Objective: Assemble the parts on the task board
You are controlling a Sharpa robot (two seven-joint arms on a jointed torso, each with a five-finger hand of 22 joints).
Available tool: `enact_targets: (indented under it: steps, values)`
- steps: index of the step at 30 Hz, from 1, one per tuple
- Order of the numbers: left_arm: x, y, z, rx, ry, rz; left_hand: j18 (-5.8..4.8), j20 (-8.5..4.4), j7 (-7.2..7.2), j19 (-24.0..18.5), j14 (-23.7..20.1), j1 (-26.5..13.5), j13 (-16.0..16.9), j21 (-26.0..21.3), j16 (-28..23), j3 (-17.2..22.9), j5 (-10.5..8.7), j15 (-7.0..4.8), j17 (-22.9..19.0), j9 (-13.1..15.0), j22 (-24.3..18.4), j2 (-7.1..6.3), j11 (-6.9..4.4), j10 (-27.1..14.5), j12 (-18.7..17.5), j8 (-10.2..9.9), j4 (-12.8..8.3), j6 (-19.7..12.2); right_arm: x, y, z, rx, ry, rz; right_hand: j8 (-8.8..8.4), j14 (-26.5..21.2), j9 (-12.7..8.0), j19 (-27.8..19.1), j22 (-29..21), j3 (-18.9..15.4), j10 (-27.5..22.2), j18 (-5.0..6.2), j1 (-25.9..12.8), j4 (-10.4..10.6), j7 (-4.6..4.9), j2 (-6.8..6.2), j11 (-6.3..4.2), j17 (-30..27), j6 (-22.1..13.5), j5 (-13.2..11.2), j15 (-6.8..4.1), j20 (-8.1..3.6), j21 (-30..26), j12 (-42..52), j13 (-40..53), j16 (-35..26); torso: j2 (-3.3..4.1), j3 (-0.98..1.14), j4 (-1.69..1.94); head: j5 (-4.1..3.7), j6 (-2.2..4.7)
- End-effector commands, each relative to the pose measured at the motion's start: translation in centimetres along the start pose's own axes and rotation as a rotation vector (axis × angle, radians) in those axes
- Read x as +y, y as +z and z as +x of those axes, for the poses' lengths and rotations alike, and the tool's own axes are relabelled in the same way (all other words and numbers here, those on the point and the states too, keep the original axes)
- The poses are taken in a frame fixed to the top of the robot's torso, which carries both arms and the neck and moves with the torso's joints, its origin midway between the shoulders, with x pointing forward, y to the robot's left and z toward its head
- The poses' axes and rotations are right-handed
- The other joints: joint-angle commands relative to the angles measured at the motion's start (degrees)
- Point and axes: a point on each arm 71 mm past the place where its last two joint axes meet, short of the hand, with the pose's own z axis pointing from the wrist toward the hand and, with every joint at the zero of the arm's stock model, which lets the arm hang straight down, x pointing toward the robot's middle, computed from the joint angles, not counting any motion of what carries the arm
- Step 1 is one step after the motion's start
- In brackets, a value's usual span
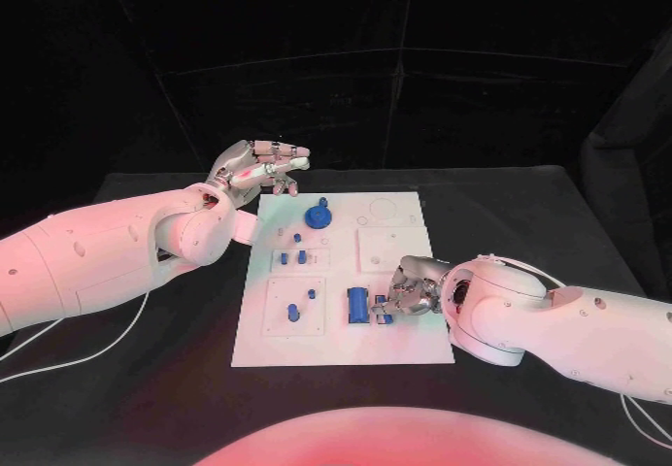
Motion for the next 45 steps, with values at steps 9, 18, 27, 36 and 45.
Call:
enact_targets:
  steps: [9,18,27,36,45]
  values:
    - [-0.10,0.06,0.18,0.013,-0.008,0.003,0.38,0.31,0.07,-0.03,-0.31,-0.29,0.09,-0.28,0.12,0.09,0.19,0.07,0.03,0.05,-0.07,0.10,-0.04,-0.28,0.28,0.19,0.21,-0.15,0.19,0.10,0.04,0.002,-0.038,0.007,0.02,3.34,0.15,0.17,0.04,-0.34,0.41,-0.31,-0.63,0.44,0.00,0.26,-0.16,0.58,0.45,-0.17,-0.45,-0.16,0.18,0.16,0.06,0.26,0.00,-0.02,-0.01,0.00,-0.03]
    - [-0.09,0.07,0.18,0.013,-0.008,0.002,0.38,0.31,0.07,-0.03,-0.31,-0.29,0.09,-0.28,0.12,0.09,0.19,0.07,0.03,0.05,-0.07,0.10,-0.04,-0.28,0.28,0.19,0.21,-0.15,0.28,0.22,-0.02,-0.009,-0.033,0.006,-0.07,3.33,0.22,0.17,0.05,-0.85,0.43,-0.32,-1.20,0.81,0.02,0.25,-0.15,0.57,0.48,-0.30,-0.46,-0.21,0.17,-0.01,0.00,0.24,-0.03,-0.02,-0.04,-0.03,0.02]
    - [-0.09,0.06,0.18,0.014,-0.009,0.000,0.39,0.31,0.06,0.02,-0.34,-0.35,0.09,-0.36,0.17,0.13,0.19,0.06,-0.15,0.04,-0.13,0.17,-0.05,-0.42,0.52,0.32,0.20,-0.21,0.06,0.33,-0.19,-0.026,-0.035,0.017,-0.48,3.22,0.70,0.10,-0.09,-5.78,0.36,-0.29,-7.52,1.31,0.05,0.79,-0.08,0.29,0.53,-8.40,-0.40,-0.17,0.01,-0.83,-0.18,-0.03,0.01,0.01,-0.03,-0.06,0.05]
    - [-0.08,0.04,0.16,0.014,-0.009,-0.002,0.39,0.31,0.07,0.02,-0.35,-0.38,0.09,-0.37,0.17,0.12,0.18,0.06,-0.18,0.04,-0.14,0.17,-0.05,-0.44,0.54,0.33,0.22,-0.22,0.17,0.17,-0.15,-0.023,-0.038,0.005,-0.57,3.20,0.89,0.11,-0.05,-7.06,0.32,-0.29,-8.47,1.34,0.05,0.74,-0.07,0.22,0.51,-9.23,-0.39,-0.17,0.00,-1.06,-0.21,-0.12,-0.05,0.03,-0.06,-0.15,0.05]
    - [-0.08,0.02,0.14,0.014,-0.009,-0.003,0.38,0.31,0.08,0.03,-0.36,-0.43,0.09,-0.38,0.17,0.11,0.18,0.06,-0.23,0.04,-0.15,0.19,-0.04,-0.46,0.57,0.34,0.25,-0.23,-0.54,-0.48,-0.43,-0.039,-0.026,-0.002,-0.67,3.23,1.13,0.15,0.07,-7.47,0.42,-0.31,-7.70,0.96,0.01,1.68,-0.11,0.32,0.54,-7.74,-0.42,-0.19,0.03,-1.08,-0.05,-0.11,-0.05,0.05,-0.06,-0.24,0.31]
